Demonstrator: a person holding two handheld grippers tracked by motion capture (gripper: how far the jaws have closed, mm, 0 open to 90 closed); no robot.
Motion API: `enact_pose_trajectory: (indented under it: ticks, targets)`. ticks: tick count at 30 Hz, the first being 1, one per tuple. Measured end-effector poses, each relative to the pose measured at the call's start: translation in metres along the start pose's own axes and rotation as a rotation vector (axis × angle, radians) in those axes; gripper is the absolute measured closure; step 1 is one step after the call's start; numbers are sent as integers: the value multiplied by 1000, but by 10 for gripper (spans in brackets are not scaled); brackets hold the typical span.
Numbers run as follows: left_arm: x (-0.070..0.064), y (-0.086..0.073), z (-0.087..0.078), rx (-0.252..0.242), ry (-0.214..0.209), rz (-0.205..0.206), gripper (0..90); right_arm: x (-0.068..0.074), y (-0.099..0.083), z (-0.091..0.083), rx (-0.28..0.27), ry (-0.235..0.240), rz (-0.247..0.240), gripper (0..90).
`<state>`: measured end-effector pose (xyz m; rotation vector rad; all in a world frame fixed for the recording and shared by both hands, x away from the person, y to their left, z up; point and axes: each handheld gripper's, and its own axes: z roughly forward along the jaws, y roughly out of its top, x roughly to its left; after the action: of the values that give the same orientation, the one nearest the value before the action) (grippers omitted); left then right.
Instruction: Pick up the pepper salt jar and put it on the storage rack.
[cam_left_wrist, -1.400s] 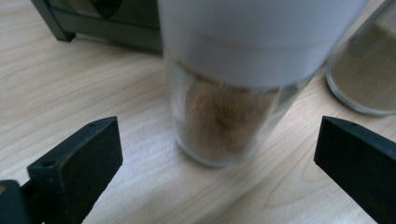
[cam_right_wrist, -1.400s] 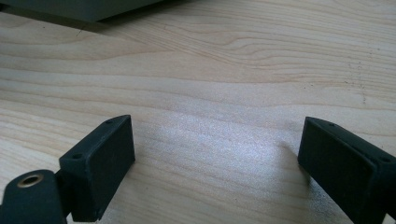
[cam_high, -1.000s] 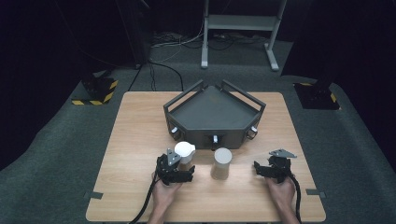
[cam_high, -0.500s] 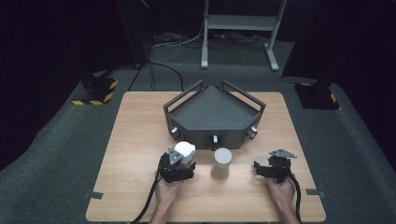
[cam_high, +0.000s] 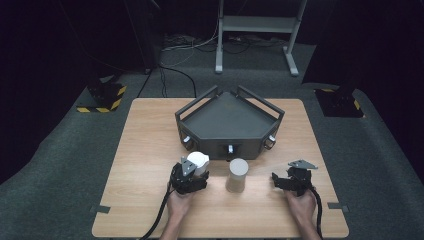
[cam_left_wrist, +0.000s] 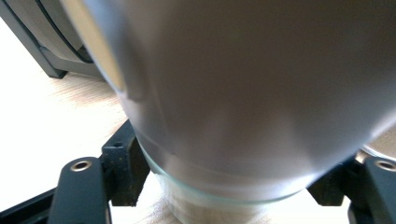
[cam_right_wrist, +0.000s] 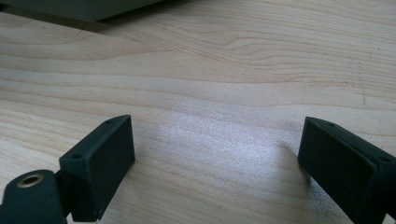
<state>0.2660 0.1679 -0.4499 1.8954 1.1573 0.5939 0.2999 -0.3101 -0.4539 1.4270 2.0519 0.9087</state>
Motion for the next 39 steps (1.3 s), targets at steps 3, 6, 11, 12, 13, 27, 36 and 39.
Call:
enact_pose_trajectory:
  ticks: [3, 6, 11, 12, 13, 27, 36, 39]
  targets:
    - [-1, 1, 1, 1, 5, 2, 296, 0, 0, 0, 0, 0, 0, 100]
    - [-2, 1, 1, 0, 6, 2, 298, 0, 0, 0, 0, 0, 0, 100]
    - [-3, 2, 1, 4, 11, 8, 302, 0, 0, 0, 0, 0, 0, 100]
    - [-3, 2, 2, 4, 11, 8, 302, 0, 0, 0, 0, 0, 0, 100]
    - [-3, 2, 2, 3, 12, 8, 303, 0, 0, 0, 0, 0, 0, 100]
    - [-6, 5, -1, 8, 11, 24, 307, 0, 0, 0, 0, 0, 0, 100]
    - [-6, 15, -11, 1, 2, 26, 307, 0, 0, 0, 0, 0, 0, 100]
    - [-8, 19, -14, 0, 0, 33, 307, 0, 0, 0, 0, 0, 0, 100]
